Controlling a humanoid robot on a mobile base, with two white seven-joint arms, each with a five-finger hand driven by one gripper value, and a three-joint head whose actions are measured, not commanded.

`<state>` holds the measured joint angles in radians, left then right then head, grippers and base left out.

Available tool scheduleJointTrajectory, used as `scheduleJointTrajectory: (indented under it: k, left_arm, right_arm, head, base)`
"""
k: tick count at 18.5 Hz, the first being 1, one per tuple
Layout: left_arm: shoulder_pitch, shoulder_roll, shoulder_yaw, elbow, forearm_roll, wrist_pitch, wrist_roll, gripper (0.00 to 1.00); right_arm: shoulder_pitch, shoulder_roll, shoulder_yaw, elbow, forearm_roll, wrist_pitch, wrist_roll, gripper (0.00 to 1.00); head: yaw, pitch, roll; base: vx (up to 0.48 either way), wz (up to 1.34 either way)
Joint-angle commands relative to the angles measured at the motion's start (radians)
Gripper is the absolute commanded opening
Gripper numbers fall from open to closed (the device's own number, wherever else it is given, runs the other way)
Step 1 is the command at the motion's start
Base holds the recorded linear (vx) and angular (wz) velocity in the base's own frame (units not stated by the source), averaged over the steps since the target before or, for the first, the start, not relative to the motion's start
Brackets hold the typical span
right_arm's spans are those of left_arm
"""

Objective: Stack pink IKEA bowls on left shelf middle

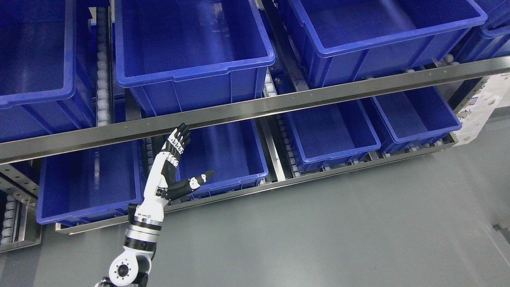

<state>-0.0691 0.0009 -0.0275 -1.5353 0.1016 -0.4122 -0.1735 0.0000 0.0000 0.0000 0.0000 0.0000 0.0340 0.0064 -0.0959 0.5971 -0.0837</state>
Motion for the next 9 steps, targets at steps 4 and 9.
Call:
scheduleJointTrajectory:
  k: [4, 9]
  left_arm:
    - [-0.027, 0.017, 0.116, -0.008, 0.076, 0.001, 0.003, 1.00]
    - [-0.031, 0.017, 0.118, -0.008, 0.078, 0.001, 0.002, 1.00]
  right_arm:
    - [0.029, -0.017, -0.011, -0.034, 0.000, 0.001, 0.000, 1.00]
    - [0.029, -0.017, -0.011, -0.034, 0.000, 0.001, 0.000, 1.00]
  head:
    - [0.0000, 0.000, 0.000]
    - [0.0000, 0.000, 0.000]
  base:
    - [0.000, 0.00]
    - [0.000, 0.00]
